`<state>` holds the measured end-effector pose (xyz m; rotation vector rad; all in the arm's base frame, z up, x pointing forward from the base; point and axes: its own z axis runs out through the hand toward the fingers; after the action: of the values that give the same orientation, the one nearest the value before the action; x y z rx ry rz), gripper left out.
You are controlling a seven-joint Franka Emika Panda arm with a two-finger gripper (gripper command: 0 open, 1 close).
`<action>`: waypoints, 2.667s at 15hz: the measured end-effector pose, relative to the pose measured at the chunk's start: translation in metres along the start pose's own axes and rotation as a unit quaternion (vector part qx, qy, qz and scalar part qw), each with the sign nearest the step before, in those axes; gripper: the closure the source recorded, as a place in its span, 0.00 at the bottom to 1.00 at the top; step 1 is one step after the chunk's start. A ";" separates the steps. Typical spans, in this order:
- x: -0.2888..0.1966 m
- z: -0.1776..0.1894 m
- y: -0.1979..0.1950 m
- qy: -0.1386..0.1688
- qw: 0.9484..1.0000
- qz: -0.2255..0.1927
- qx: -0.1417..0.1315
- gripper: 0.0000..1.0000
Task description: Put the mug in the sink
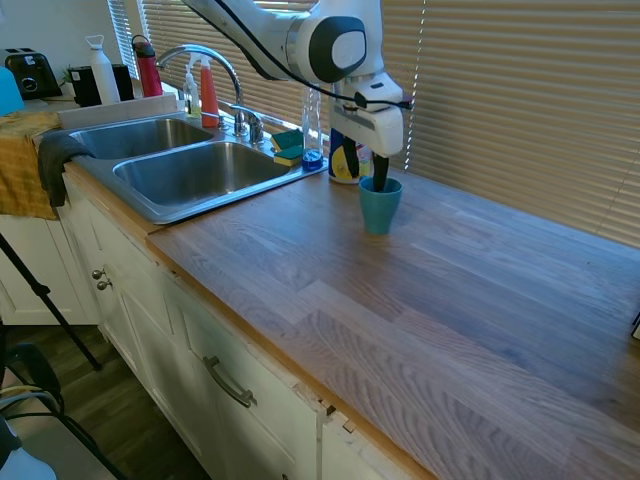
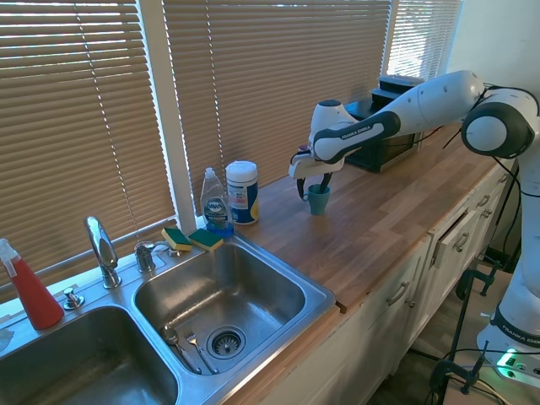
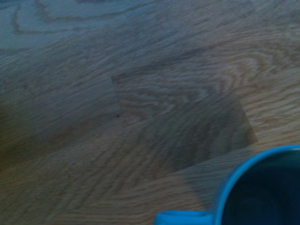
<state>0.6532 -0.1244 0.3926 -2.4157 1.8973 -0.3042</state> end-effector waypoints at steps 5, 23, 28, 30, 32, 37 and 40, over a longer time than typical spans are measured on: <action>0.001 0.012 0.004 -0.006 1.000 -0.004 -0.018 0.00; -0.018 0.028 0.001 -0.018 0.999 -0.026 -0.034 1.00; -0.019 0.029 0.001 -0.023 0.999 -0.023 -0.034 1.00; -0.019 0.028 0.001 -0.024 0.999 -0.022 -0.034 1.00; -0.019 0.026 0.000 -0.023 0.999 -0.021 -0.031 1.00; -0.034 -0.007 -0.003 -0.019 0.999 -0.034 -0.009 1.00; -0.085 -0.067 -0.007 -0.011 0.997 -0.074 0.025 1.00</action>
<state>0.6284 -0.0353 0.4492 -2.5203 1.6839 -0.3275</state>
